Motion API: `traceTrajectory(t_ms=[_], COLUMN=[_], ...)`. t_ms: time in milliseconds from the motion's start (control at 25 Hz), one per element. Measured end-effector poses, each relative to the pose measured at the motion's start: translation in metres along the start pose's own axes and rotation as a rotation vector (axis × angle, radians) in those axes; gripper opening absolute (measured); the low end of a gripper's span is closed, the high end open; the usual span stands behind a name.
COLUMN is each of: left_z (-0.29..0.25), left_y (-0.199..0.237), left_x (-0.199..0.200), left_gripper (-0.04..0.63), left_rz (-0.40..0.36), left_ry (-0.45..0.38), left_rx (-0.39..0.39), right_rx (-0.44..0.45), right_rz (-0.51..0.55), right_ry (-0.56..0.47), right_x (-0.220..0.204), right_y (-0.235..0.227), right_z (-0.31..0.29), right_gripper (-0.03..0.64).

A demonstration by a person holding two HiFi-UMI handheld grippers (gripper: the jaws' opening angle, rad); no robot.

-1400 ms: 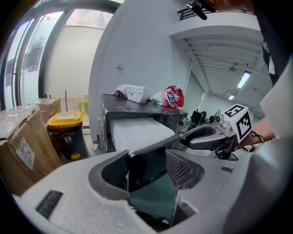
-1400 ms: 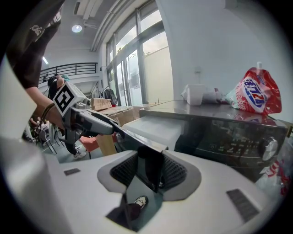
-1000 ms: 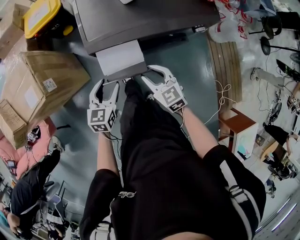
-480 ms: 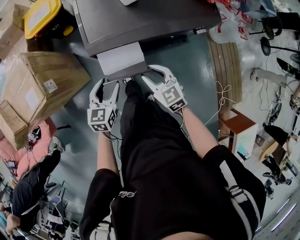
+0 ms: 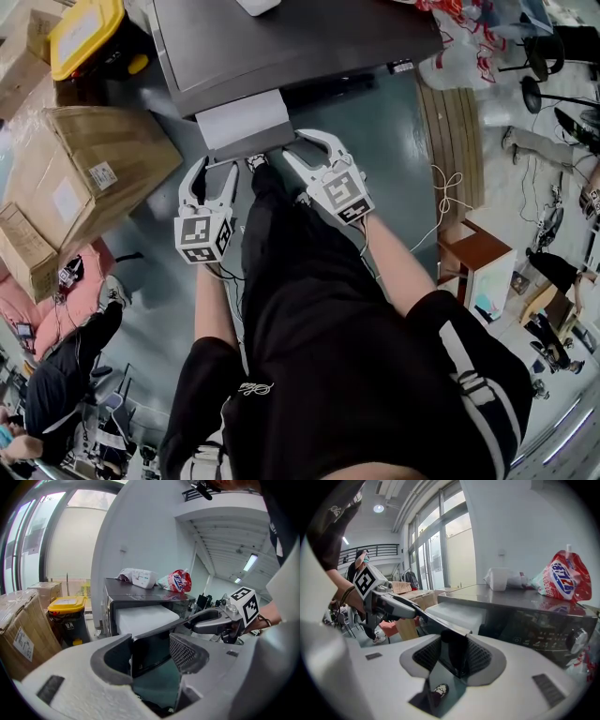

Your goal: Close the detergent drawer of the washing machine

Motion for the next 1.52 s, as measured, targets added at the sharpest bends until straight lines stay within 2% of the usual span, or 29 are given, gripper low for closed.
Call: traceTrajectory(t_ms=[1520], left_z=[-0.016], left_y=[0.018], left_x=[0.016], left_gripper=[0.259], left_rz=[0.006], left_ry=[0.009], left_rx=[0.004], right_rx=[-0.022], right_rz=[-0.008], right_ry=[0.003], right_x=[0.015], right_y=[-0.013], right_z=[-0.019], right_gripper=[0.167])
Point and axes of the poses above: the fingertips, and each gripper's own axes: z backward along the fingers, y to its left, x out of its top, the point moved 7 cm from there along z, backward along the fingers, and after that the axes turned 3 degrees about -z, right-handed, at the moved point
